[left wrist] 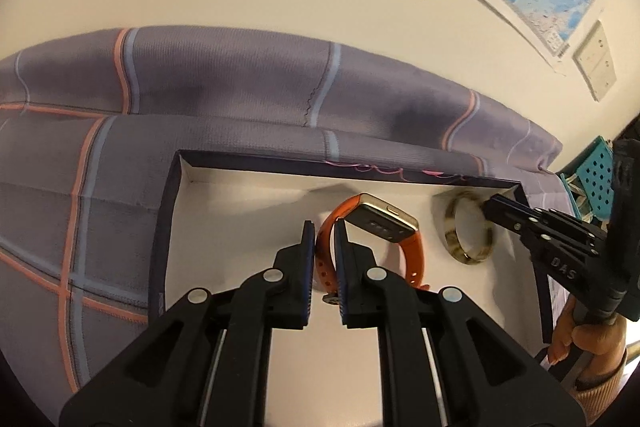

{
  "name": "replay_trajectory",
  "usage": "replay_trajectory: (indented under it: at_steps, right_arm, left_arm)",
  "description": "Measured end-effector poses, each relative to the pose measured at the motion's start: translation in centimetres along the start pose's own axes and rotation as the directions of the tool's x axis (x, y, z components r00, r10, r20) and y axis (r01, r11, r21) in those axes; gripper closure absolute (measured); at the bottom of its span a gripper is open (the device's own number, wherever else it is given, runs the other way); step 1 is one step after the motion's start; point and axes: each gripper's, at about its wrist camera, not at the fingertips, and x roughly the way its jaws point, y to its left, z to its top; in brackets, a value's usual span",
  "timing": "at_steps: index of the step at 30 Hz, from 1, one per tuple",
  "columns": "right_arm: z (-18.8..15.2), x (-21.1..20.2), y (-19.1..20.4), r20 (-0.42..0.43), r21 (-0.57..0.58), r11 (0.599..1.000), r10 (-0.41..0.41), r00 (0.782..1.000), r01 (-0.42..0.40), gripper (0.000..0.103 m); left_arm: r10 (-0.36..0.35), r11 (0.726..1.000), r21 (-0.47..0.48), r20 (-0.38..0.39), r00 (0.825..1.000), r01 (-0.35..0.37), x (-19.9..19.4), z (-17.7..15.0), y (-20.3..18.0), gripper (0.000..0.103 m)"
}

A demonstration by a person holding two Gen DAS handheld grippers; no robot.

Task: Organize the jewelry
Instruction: 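Carry the watch and bangle into the box tray and open both tools, then grasp an amber beaded necklace from the pile with the right tool and lift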

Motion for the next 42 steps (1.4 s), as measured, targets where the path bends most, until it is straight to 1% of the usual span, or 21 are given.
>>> replay_trajectory:
  at_steps: [1,2,3,4,5,8,9,10,11,13,16,17,19,22,27,29,30,32,33,38,42]
  right_arm:
    - [-0.1,-0.3,0.1,0.008,0.002,1.000,-0.003,1.000,0.003,0.093]
    - [-0.3,-0.8,0.1,0.022,0.002,1.000,0.002,1.000,-0.003,0.085]
    - [-0.5,-1.5,0.2,0.038,0.000,1.000,0.012,0.999,-0.012,0.082]
    - [-0.9,-2.5,0.4,0.064,-0.007,1.000,0.028,0.998,-0.027,0.077]
    - [-1.2,-3.1,0.9,0.079,-0.018,0.999,0.041,0.996,-0.039,0.072]
    - [-2.8,-6.0,2.1,0.135,-0.071,0.995,0.085,0.987,-0.076,0.063]
    - [-3.6,-7.0,2.5,0.150,-0.089,0.992,0.104,0.983,-0.091,0.060]
    - [-4.4,-7.9,2.8,0.162,-0.104,0.989,0.119,0.979,-0.103,0.058]
    - [-5.2,-8.8,3.2,0.170,-0.121,0.987,0.129,0.977,-0.109,0.053]
    - [-7.1,-10.2,3.6,0.172,-0.157,0.978,0.163,0.972,-0.136,0.051]
    - [-9.6,-11.5,4.4,0.165,-0.192,0.969,0.186,0.969,-0.154,0.051]
    - [-10.6,-11.7,4.7,0.156,-0.196,0.966,0.203,0.967,-0.171,0.051]
    - [-12.6,-12.1,5.2,0.137,-0.204,0.962,0.214,0.967,-0.184,0.051]
    - [-15.0,-12.5,5.9,0.112,-0.221,0.959,0.205,0.972,-0.176,0.051]
    - [-18.4,-13.0,6.9,0.077,-0.251,0.951,0.206,0.975,-0.181,0.055]
    - [-19.3,-12.9,7.2,0.061,-0.266,0.946,0.206,0.977,-0.183,0.058]
    - [-19.6,-12.8,7.3,0.053,-0.269,0.946,0.201,0.978,-0.180,0.060]
    - [-20.0,-12.6,7.2,0.042,-0.269,0.946,0.197,0.979,-0.179,0.078]
    - [-20.2,-12.6,7.1,0.042,-0.263,0.948,0.199,0.979,-0.181,0.080]
    - [-20.1,-12.6,5.8,0.051,-0.197,0.963,0.198,0.979,-0.185,0.081]
    - [-20.2,-12.3,6.4,0.041,-0.231,0.959,0.179,0.983,-0.165,0.080]
  left_arm:
    - [-0.002,1.000,-0.004,-0.007,1.000,0.002,0.1,0.1,0.1,0.093]
    - [-0.003,1.000,-0.012,-0.011,1.000,0.003,0.2,0.1,0.2,0.087]
    - [-0.003,1.000,-0.018,-0.011,1.000,0.003,0.1,0.2,0.3,0.079]
    - [-0.005,1.000,-0.019,-0.005,1.000,0.005,0.0,0.2,0.3,0.064]
    - [0.001,1.000,-0.015,0.012,1.000,-0.001,-0.3,0.2,0.4,0.057]
    - [-0.013,1.000,0.009,0.067,0.998,0.013,-2.1,-0.1,0.2,0.052]
    - [-0.015,1.000,0.023,0.093,0.996,0.013,-2.9,-0.3,0.0,0.048]
    - [-0.008,0.999,0.043,0.129,0.992,0.002,-4.0,-0.6,-0.2,0.041]
    - [0.003,0.998,0.068,0.167,0.986,-0.015,-5.3,-1.0,-0.6,0.038]
    - [0.011,0.992,0.119,0.226,0.974,-0.038,-7.5,-2.0,-1.3,0.035]
    - [-0.007,0.982,0.184,0.273,0.962,-0.045,-10.2,-4.2,-2.0,0.031]
    - [-0.004,0.978,0.201,0.283,0.959,-0.055,-10.8,-5.0,-2.2,0.029]
    - [-0.010,0.968,0.242,0.290,0.957,-0.063,-11.8,-6.9,-2.6,0.029]
    - [-0.012,0.959,0.274,0.278,0.961,-0.067,-12.3,-9.6,-2.7,0.028]
    - [-0.026,0.964,0.263,0.217,0.976,-0.033,-11.9,-12.9,-1.8,0.028]
    - [-0.021,0.965,0.260,0.198,0.980,-0.032,-11.7,-14.4,-1.7,0.028]
    - [-0.023,0.965,0.263,0.191,0.981,-0.028,-11.7,-14.9,-1.7,0.028]
    - [-0.026,0.964,0.266,0.177,0.984,-0.023,-11.6,-16.1,-1.7,0.028]
    - [-0.025,0.964,0.266,0.171,0.985,-0.022,-11.6,-16.6,-1.7,0.028]
    - [-0.031,0.961,0.277,0.160,0.987,-0.014,-11.5,-18.0,-2.3,0.028]
    - [-0.045,0.960,0.280,0.158,0.986,-0.001,-11.7,-18.5,-2.7,0.028]
